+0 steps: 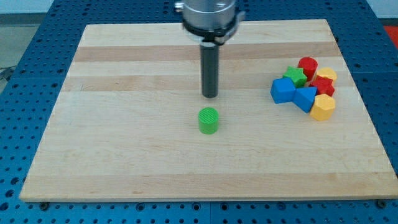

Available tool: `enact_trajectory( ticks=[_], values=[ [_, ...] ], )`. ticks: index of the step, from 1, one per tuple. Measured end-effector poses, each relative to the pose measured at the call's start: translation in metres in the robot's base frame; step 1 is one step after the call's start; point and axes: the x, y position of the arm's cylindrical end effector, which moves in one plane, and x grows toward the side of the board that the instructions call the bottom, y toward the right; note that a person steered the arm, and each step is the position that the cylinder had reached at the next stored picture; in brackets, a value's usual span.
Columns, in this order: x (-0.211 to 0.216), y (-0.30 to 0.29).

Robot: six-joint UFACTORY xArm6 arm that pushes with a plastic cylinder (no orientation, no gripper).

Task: Place the green circle at the bottom center of the board

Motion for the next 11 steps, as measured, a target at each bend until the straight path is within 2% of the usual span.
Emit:
enact_trajectory(
  ticks=[1, 3, 4, 5, 9, 11],
  values=[
    [0.000, 0.000],
    [0.057, -0.024],
    [0.058, -0.024],
    [0.086, -0.024],
    [0.105, -0.020],
    [0.125, -0.047]
  ],
)
